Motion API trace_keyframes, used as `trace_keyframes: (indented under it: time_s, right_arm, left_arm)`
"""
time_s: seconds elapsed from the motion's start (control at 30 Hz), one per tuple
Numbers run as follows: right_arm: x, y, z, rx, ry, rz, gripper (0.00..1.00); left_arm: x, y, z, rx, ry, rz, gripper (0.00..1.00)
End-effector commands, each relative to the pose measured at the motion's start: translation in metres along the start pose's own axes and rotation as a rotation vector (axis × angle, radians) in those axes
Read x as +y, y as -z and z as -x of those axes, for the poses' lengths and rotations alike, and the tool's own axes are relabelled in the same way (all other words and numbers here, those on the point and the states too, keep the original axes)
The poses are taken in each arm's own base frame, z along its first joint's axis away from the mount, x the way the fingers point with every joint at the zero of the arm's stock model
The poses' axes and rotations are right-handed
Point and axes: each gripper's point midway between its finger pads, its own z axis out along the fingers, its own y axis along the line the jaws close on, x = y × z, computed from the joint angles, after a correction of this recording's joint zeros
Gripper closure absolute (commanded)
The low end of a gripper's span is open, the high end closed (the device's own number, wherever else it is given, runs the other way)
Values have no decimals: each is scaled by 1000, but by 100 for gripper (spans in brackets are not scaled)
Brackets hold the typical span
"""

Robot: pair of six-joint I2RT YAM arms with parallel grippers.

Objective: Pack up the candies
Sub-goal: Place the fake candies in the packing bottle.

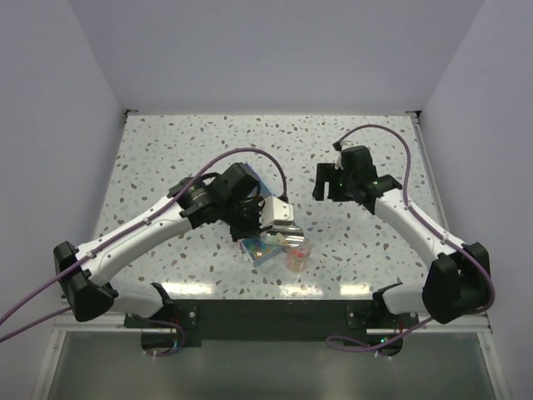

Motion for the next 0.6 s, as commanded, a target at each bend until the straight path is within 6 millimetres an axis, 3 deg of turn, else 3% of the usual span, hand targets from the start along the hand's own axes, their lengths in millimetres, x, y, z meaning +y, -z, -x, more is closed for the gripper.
trace_keyframes:
  time_s: [0.0, 0.57]
  right_arm:
    - [-5, 9, 2, -28, -11, -15, 20]
    - [-12, 10, -8, -21, -3, -24, 20]
  left_arm:
    - [3, 6, -3, 91, 6, 63, 100]
    - [-5, -15, 3, 320, -28, 103, 100]
